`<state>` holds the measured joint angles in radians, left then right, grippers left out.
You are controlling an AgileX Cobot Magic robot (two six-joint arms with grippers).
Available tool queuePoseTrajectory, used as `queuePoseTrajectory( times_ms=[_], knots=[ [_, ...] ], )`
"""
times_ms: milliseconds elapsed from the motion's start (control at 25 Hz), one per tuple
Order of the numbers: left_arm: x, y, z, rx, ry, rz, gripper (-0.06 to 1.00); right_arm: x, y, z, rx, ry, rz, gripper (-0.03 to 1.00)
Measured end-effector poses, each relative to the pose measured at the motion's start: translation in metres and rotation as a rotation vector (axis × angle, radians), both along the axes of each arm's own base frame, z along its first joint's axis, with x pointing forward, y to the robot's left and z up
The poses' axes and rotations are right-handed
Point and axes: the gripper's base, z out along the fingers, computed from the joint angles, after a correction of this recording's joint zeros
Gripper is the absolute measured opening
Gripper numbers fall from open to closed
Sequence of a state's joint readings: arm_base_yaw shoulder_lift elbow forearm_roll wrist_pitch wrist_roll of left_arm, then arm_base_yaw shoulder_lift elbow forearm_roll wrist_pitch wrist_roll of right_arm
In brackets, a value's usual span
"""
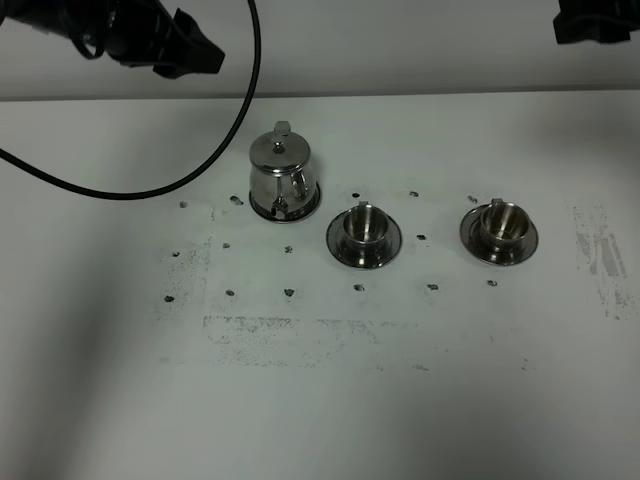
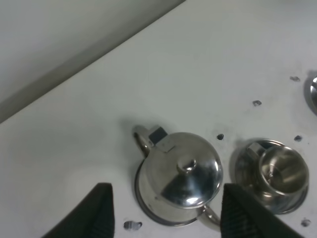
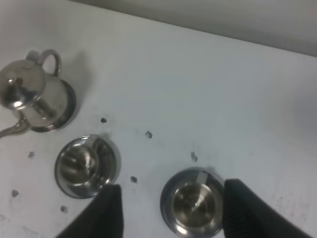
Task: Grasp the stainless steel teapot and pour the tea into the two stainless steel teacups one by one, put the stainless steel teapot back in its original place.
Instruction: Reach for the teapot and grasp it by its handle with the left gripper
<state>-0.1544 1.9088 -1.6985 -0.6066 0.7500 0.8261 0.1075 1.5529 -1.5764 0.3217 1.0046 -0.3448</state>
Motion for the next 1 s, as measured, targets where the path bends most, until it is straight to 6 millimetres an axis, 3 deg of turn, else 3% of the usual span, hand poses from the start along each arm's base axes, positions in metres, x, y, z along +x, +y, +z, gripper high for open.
queuePoseTrajectory(
  times_ms=[360, 760, 1000],
  knots=[
    [-0.016, 0.006, -0.020, -0.006, -0.106, 0.047, 0.47, -0.119, -0.014, 0.008, 0.015, -0.121, -0.027, 0.43],
    [-0.015, 0.006, -0.020, -0.007, -0.119, 0.057, 0.47, -0.251, -0.028, -0.026, 0.072, -0.232, -0.050, 0.43],
    [-0.014, 0.007, -0.020, -0.007, -0.126, 0.063, 0.47, -0.303, -0.036, -0.044, 0.093, -0.314, -0.093, 0.43]
  ],
)
